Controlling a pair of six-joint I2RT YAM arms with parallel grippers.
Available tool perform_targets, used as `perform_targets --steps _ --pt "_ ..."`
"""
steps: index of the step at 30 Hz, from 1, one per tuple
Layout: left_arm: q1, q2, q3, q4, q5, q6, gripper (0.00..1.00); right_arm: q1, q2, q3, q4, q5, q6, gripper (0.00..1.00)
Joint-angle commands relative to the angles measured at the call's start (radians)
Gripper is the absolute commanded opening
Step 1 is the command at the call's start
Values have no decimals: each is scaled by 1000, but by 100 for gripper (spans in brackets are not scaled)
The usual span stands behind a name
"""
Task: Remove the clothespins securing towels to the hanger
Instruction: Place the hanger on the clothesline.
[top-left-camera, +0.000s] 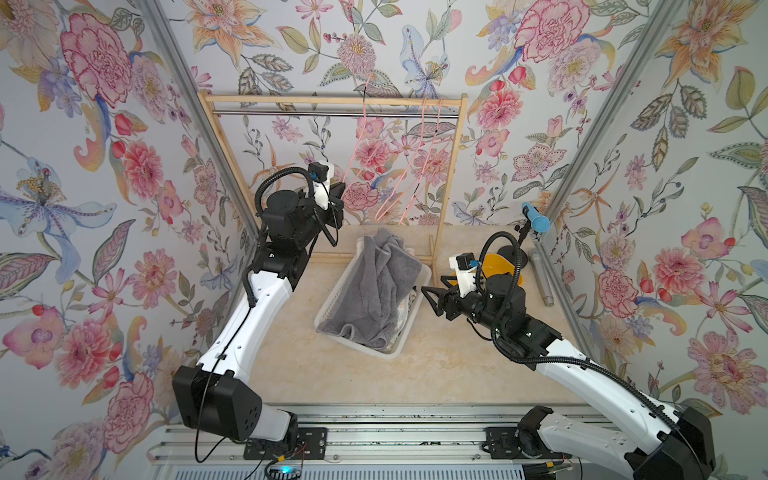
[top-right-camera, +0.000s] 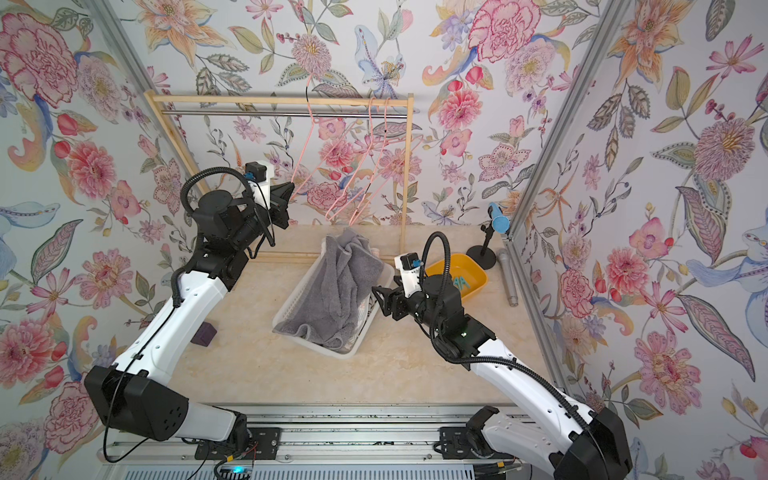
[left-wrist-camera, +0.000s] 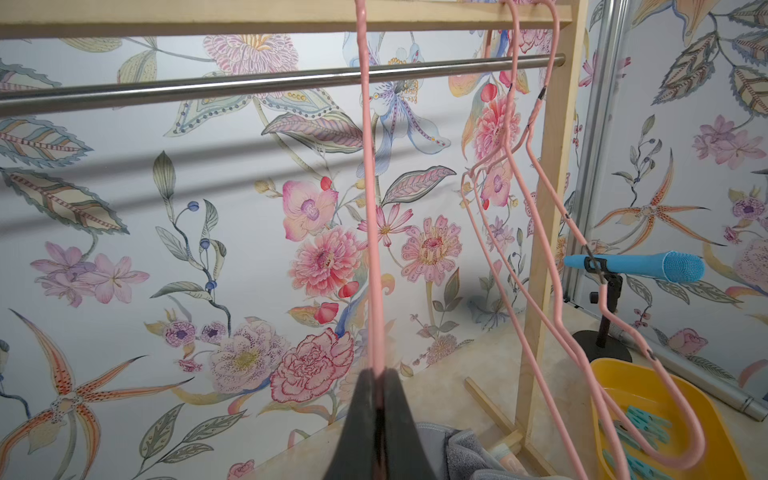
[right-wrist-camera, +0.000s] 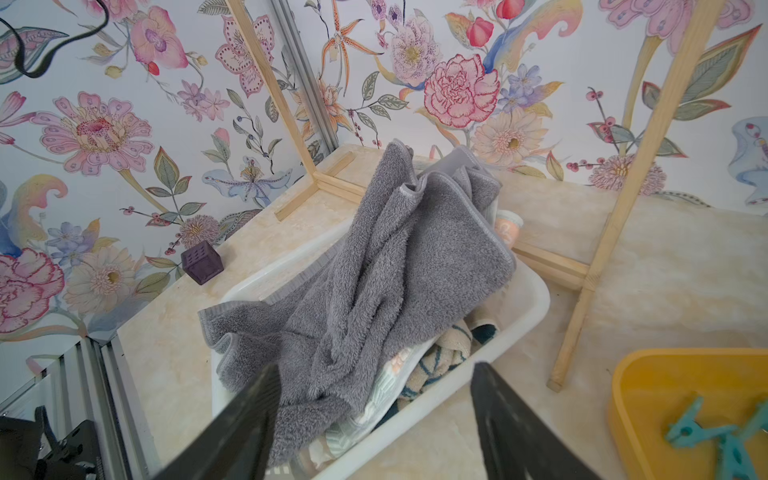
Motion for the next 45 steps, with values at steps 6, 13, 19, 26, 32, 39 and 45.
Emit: perform_targets --steps 6,13,19,26,32,39,45 --pt "7 59 79 46 90 -34 0 -5 -31 8 -25 -5 18 75" --pt "4 95 109 29 107 -33 0 -1 -31 9 -25 0 18 75" --pt "-1 150 101 32 117 -34 0 4 -31 13 -34 8 13 76" --pt "-20 169 82 30 102 -18 0 4 -34 13 -39 19 6 76" --pt "-28 162 54 20 76 2 0 4 -31 24 -45 28 -9 76" --pt "-28 133 19 12 41 20 3 -1 -27 39 -49 40 -27 78" --pt "-28 61 37 -13 2 36 46 -4 -24 73 -51 47 -60 86"
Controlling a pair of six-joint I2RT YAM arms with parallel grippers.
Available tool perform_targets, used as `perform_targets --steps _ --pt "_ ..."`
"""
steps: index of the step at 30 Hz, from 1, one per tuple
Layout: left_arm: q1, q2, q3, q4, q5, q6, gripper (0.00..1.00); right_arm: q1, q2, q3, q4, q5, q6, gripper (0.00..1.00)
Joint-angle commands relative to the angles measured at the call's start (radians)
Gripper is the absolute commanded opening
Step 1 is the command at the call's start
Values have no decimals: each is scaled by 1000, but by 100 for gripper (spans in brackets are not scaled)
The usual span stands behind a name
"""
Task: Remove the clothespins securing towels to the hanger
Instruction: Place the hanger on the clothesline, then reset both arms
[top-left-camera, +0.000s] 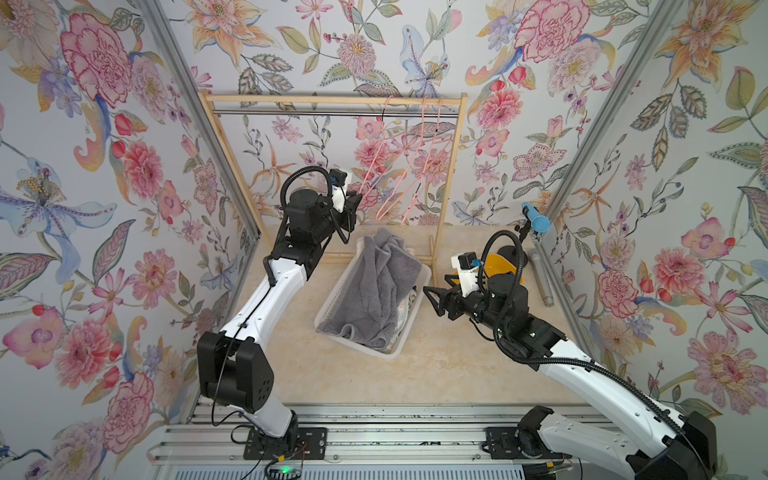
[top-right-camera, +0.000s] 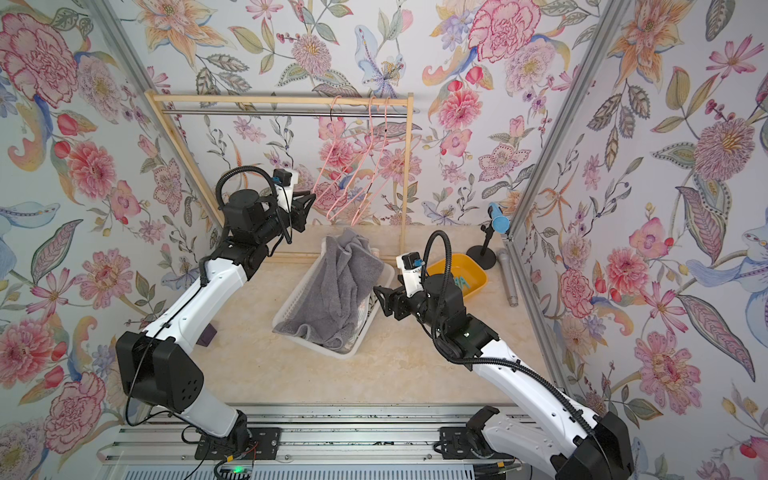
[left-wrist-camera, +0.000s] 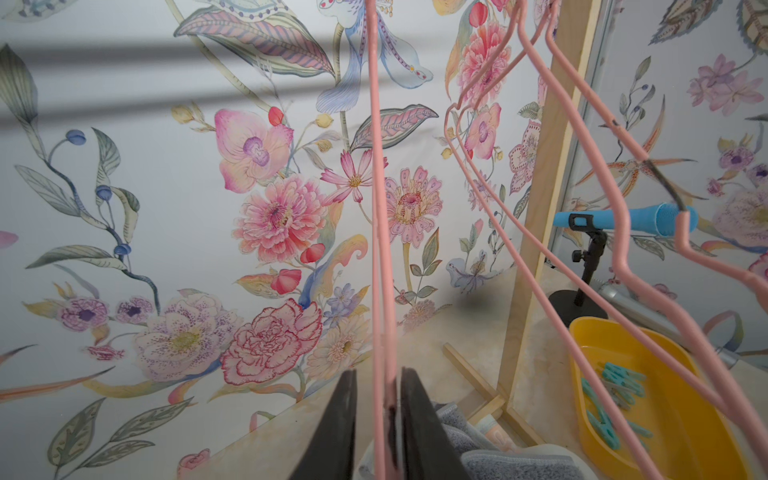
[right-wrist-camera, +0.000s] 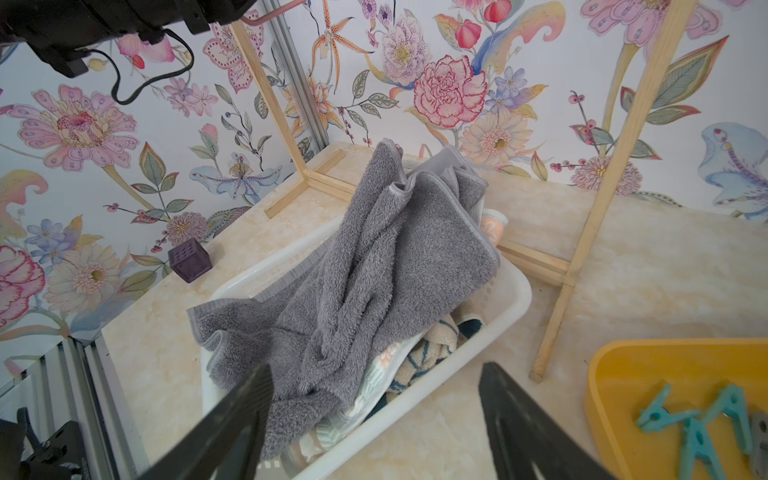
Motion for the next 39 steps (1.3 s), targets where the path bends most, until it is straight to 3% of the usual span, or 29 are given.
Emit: perform_targets --steps 1,4,13,20,23,30,39 --pt "-4 -94 6 -13 -47 27 56 -5 -9 57 3 17 -33 88" --pt "2 -134 10 -22 -90 42 72 -53 12 110 1 -12 -46 91" --pt "77 -233 -24 -22 -161 11 99 -163 141 331 -26 -73 -108 99" --pt "206 -337 -160 38 -186 -83 100 -312 179 483 -121 -91 -145 100" --pt "268 -362 -227 50 -203 -128 100 -361 146 492 -157 -31 -178 100" --pt "289 -382 -409 110 -321 -136 100 -386 -32 311 -103 140 -255 100" --pt "288 -316 -663 283 -409 -82 100 -387 -115 -30 139 155 -241 100"
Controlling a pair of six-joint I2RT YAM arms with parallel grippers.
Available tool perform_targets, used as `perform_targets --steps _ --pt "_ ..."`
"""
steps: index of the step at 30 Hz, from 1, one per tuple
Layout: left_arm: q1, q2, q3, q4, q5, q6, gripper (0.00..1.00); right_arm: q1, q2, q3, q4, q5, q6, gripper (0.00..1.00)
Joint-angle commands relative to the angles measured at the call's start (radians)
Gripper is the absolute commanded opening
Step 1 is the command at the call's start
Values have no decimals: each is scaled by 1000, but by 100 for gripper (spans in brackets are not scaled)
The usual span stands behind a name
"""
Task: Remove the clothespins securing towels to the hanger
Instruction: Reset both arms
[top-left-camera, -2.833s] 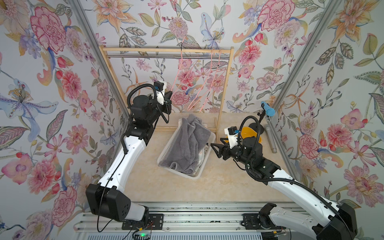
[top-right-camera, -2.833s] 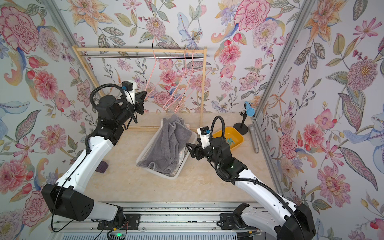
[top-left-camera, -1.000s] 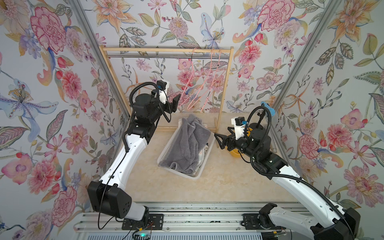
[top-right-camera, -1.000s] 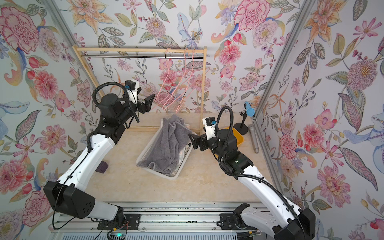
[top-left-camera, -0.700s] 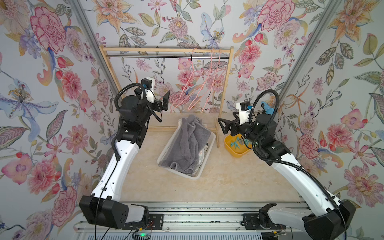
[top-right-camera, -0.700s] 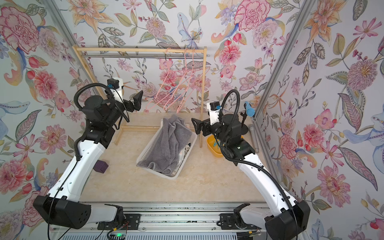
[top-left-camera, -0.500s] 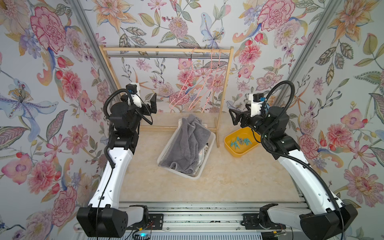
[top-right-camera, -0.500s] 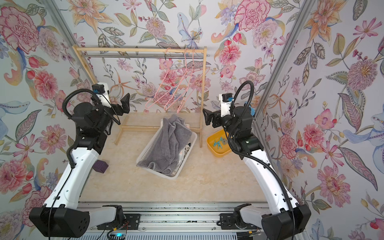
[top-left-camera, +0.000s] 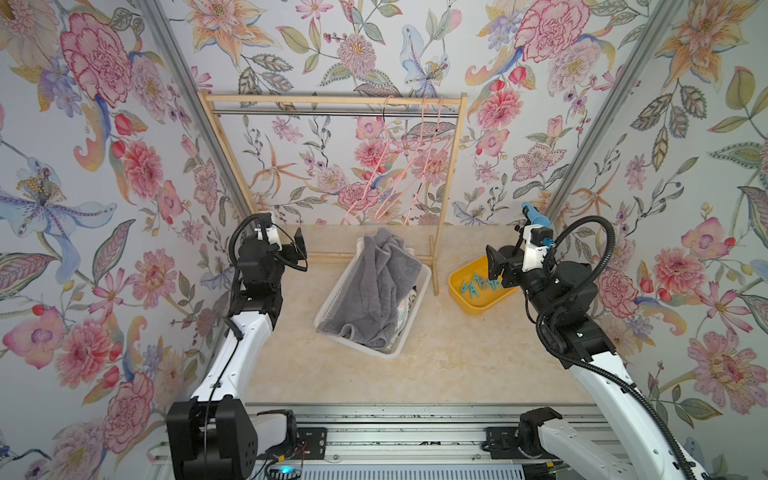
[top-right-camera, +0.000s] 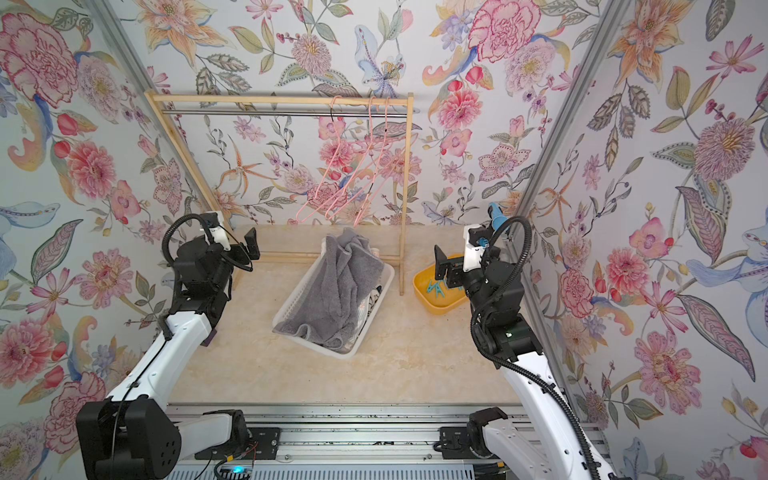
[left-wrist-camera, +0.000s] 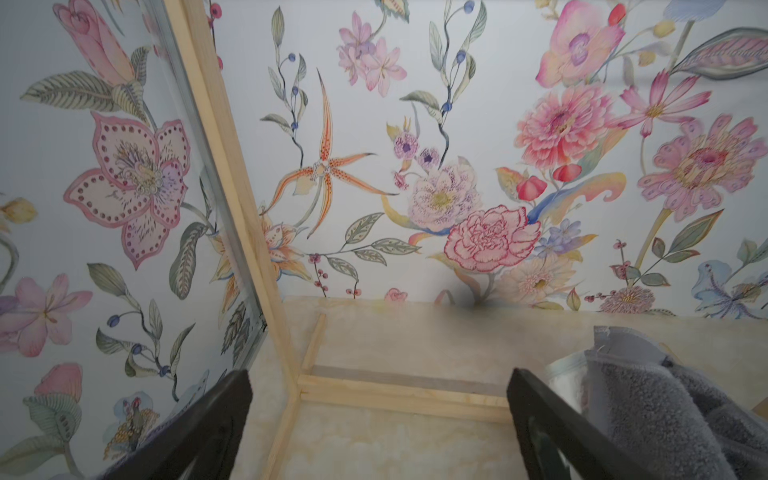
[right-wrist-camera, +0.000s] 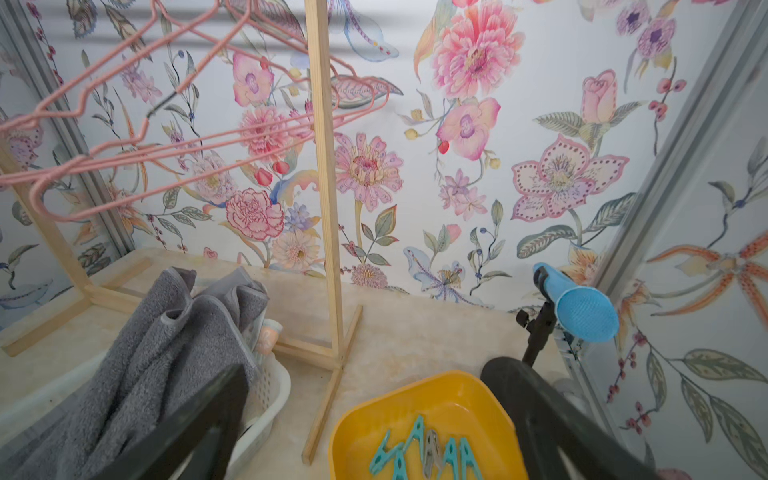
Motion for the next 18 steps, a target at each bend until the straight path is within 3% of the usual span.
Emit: perform_targets --steps 1,6,18 --pt "0 63 -81 126 -63 31 100 -2 21 -65 105 18 -22 100" --pt "-1 184 -112 162 -38 36 100 -11 77 -123 121 20 -47 100" --pt "0 362 -166 177 -117 113 100 -154 296 -211 223 -78 -20 100"
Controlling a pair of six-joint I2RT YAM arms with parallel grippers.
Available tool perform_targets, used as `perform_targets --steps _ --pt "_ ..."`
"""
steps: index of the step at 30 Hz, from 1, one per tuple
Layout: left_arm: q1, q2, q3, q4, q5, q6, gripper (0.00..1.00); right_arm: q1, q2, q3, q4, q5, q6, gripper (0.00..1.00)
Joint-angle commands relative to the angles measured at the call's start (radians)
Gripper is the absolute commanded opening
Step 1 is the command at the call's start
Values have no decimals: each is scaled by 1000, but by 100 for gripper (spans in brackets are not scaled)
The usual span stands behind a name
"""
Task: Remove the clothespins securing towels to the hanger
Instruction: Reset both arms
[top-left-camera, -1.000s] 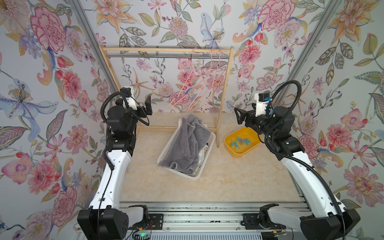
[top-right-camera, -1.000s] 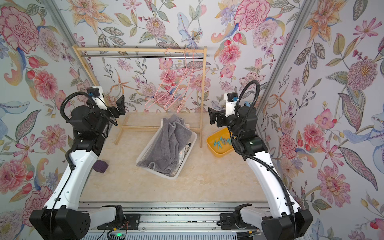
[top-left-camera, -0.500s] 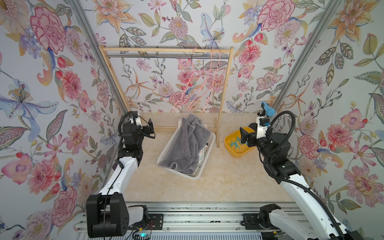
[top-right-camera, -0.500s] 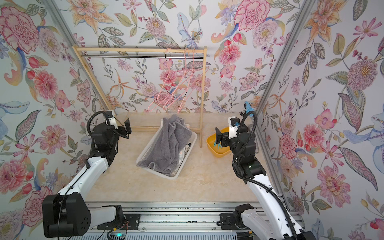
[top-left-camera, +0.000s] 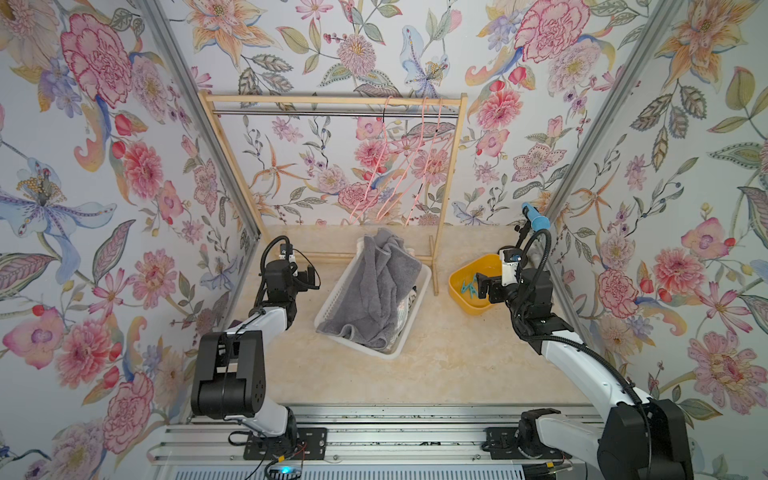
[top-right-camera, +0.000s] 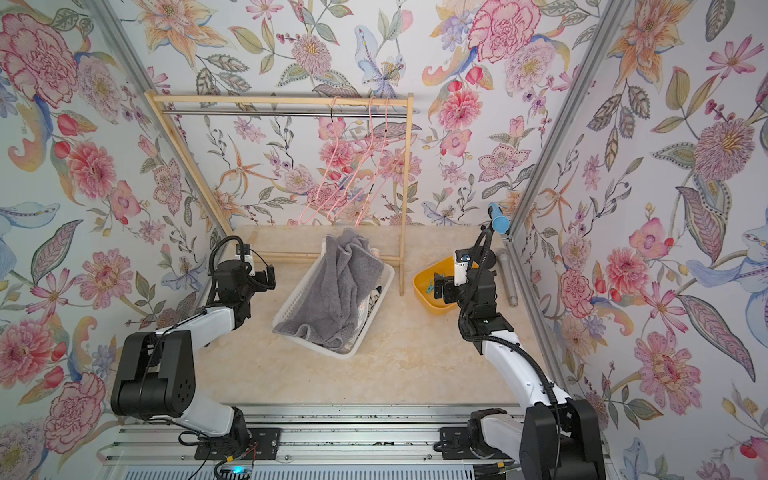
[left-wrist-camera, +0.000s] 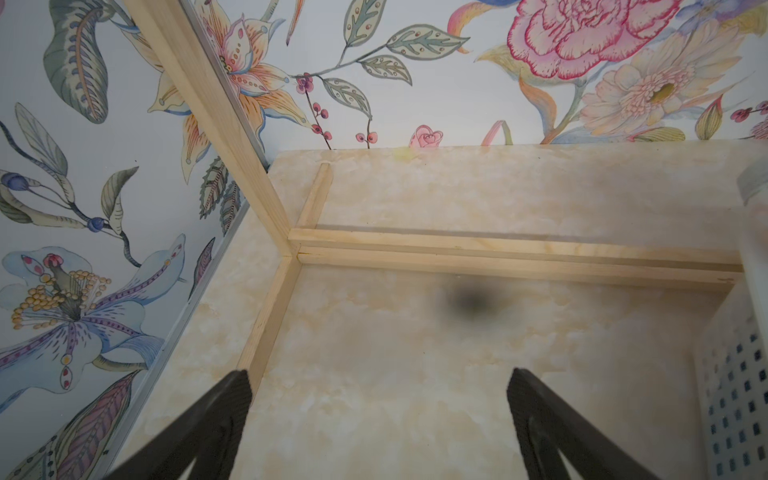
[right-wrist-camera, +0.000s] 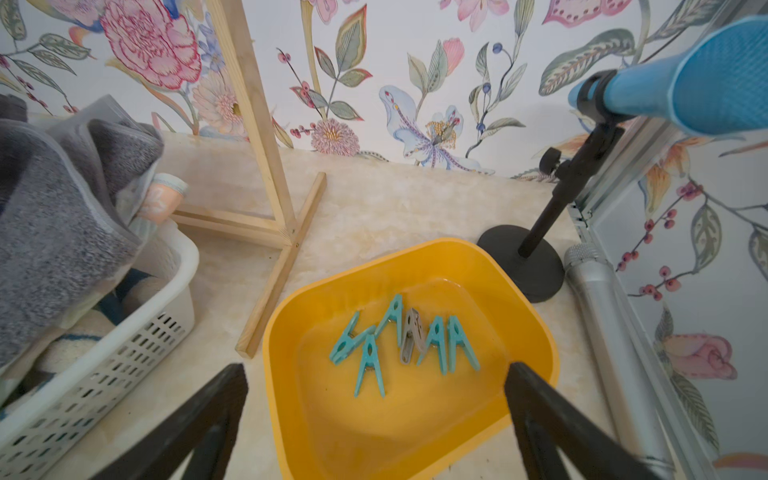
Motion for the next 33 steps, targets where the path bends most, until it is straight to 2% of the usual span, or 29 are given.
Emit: perform_targets --steps 1,4,9,15,16,23,28,31,33 --pt "1 39 -42 42 -64 38 100 -34 38 -21 78 -44 2 100" --pt "0 44 -87 114 -53 25 100 -77 73 -61 151 -71 15 100" --pt "-2 3 -190 263 -101 35 100 -107 118 -139 294 -97 -2 100" --pt "-2 -8 -290 422 -143 31 100 -108 174 -200 417 -72 -21 100" --pt "0 -8 -324 490 -132 36 100 -110 183 -210 441 -62 -18 100" --pt "-19 -71 -435 649 -117 66 100 -116 247 -277 590 -33 -10 100" --pt "-54 -72 -540 838 -228 74 100 -117 233 -317 649 -22 -4 100" --pt "-97 11 -606 1064 -338 106 100 -122 227 -347 697 -16 2 100" --pt "-117 -8 -606 1032 -367 108 100 -121 222 -367 732 -16 0 100"
